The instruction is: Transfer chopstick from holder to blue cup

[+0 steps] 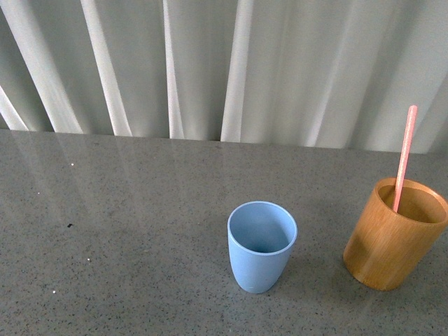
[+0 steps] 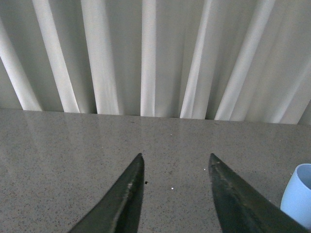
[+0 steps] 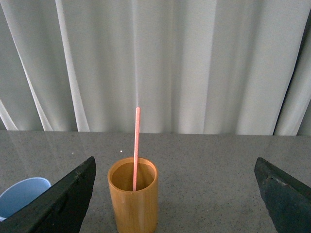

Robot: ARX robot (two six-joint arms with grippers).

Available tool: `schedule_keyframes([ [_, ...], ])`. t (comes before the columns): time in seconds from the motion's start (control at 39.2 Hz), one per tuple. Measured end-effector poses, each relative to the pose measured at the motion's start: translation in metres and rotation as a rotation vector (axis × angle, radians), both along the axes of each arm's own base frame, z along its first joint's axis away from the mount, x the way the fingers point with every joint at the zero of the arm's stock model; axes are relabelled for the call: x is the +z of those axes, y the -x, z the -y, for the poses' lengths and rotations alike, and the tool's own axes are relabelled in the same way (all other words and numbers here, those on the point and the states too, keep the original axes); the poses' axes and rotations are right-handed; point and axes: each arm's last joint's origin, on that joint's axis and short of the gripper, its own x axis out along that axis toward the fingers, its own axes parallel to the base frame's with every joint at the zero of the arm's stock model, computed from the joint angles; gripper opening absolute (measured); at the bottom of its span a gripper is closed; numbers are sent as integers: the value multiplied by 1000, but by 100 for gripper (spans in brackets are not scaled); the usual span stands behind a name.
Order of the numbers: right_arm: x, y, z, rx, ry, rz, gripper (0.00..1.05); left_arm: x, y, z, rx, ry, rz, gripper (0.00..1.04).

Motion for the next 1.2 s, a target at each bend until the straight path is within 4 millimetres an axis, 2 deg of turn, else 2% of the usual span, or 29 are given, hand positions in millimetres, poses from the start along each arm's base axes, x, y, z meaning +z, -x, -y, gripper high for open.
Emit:
schedule_keyframes([
  [0.28, 0, 0, 0, 0, 0, 0, 95, 0, 0, 0, 0, -1, 0, 100],
  [0.41, 0, 0, 0, 0, 0, 0, 95, 0, 0, 0, 0, 0, 0, 98],
  [0.51, -6, -7, 5, -111, 40, -336, 95, 0, 0, 0, 0, 0, 0, 98],
  [0.56, -9, -17, 8, -85, 23, -412, 95, 0, 0, 0, 0, 0, 1, 98],
  [0.77, -3, -61, 13, 46, -15, -348, 95, 0, 0, 0, 0, 0, 0, 98],
  [1.0, -21, -120, 17, 80, -33, -335, 95, 0, 0, 0, 0, 0, 0, 98],
  [1.2, -33, -145, 16, 83, -31, -368, 95, 0, 0, 0, 0, 0, 0, 98],
])
